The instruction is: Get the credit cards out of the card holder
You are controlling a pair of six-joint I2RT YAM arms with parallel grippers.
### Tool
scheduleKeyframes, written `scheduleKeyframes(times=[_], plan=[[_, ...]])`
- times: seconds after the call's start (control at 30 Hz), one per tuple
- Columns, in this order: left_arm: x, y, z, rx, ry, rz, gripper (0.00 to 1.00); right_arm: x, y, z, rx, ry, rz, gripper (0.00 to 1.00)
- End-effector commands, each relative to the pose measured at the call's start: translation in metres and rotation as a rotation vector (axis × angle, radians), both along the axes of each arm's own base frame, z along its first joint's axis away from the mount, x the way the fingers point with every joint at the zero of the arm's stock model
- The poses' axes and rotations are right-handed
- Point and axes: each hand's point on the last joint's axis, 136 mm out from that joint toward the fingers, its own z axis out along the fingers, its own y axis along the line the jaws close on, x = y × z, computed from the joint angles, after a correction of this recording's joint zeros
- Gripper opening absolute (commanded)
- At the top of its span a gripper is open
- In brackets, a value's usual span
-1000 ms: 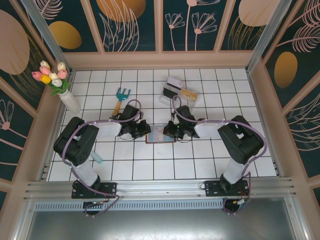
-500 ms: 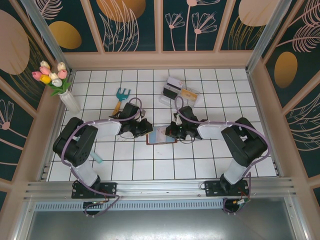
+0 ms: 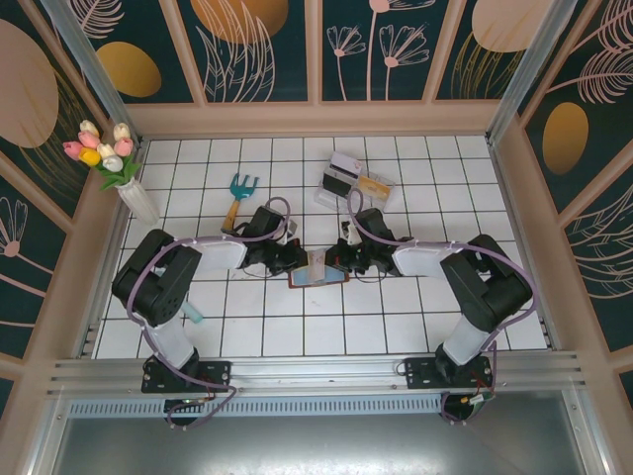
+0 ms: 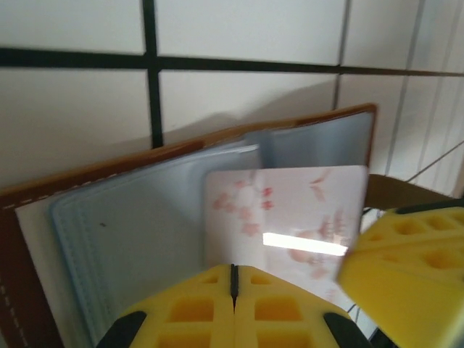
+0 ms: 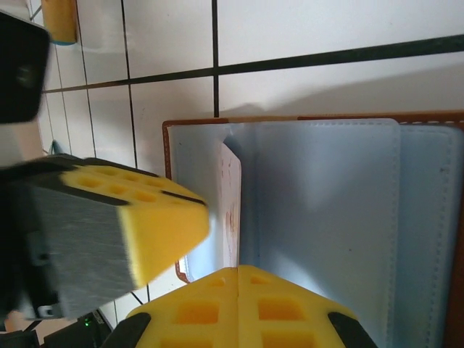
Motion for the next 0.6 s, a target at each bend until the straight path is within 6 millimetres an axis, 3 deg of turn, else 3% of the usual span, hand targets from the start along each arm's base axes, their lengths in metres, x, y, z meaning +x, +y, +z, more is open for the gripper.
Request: scheduleKeyframes(times=[0.0, 0.23, 0.37, 0.57], plan=[[-0.003, 0.004, -0.012, 0.054, 0.016, -0.018, 0.00, -0.001, 0.005, 0.003, 0.057, 0.001, 0.018, 0.01], [-0.007, 0.008, -0.021, 0.082, 0.031, -0.023, 0.00, 0.001, 0.019, 0.010, 0.140, 0.022, 0.033, 0.09], [-0.006, 0.009, -0.021, 0.090, 0.026, -0.023, 0.01, 0.002, 0.020, 0.002, 0.100, 0.039, 0.026, 0.16], [-0.006, 0.010, -0.022, 0.091, 0.024, -0.022, 0.01, 0.003, 0.022, -0.007, 0.023, 0.029, 0.037, 0.14]])
